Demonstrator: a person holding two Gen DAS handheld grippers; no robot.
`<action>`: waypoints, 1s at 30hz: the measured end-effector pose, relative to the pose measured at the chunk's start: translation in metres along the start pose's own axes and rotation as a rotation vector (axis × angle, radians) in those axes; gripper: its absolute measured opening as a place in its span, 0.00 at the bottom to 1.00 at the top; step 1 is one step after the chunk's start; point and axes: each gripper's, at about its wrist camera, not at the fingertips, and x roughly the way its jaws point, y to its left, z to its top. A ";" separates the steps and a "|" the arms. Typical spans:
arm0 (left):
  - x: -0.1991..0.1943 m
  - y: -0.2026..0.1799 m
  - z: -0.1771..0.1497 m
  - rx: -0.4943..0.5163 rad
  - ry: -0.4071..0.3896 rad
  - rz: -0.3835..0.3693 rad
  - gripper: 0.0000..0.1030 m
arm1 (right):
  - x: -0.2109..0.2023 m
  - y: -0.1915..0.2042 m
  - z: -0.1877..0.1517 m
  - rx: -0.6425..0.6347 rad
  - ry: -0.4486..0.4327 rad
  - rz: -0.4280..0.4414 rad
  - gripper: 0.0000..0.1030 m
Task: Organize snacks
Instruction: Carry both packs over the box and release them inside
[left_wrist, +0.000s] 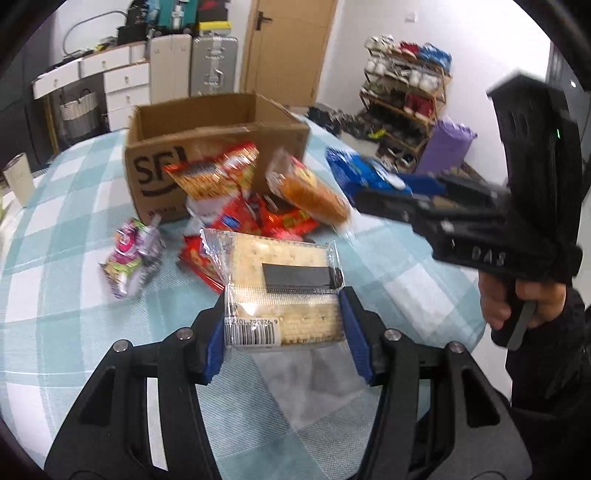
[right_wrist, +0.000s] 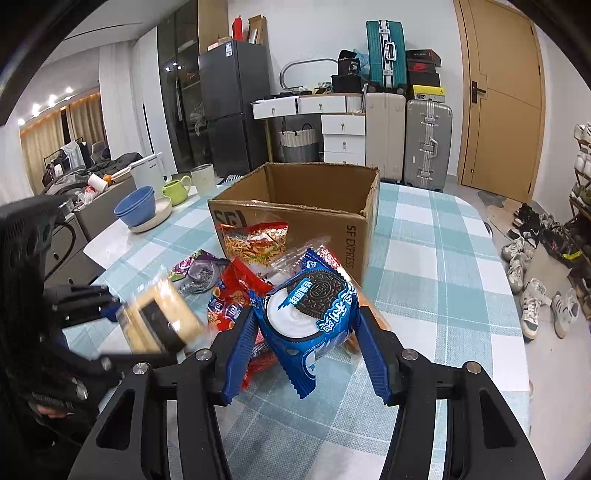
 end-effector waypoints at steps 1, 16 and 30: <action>-0.003 0.002 0.002 -0.008 -0.017 0.005 0.51 | 0.000 0.001 0.000 -0.001 -0.002 0.004 0.54; -0.022 0.041 0.046 -0.068 -0.110 0.104 0.51 | 0.001 0.007 0.011 -0.019 -0.051 0.033 0.53; -0.012 0.070 0.104 -0.100 -0.155 0.135 0.51 | 0.008 0.006 0.055 -0.030 -0.122 0.034 0.53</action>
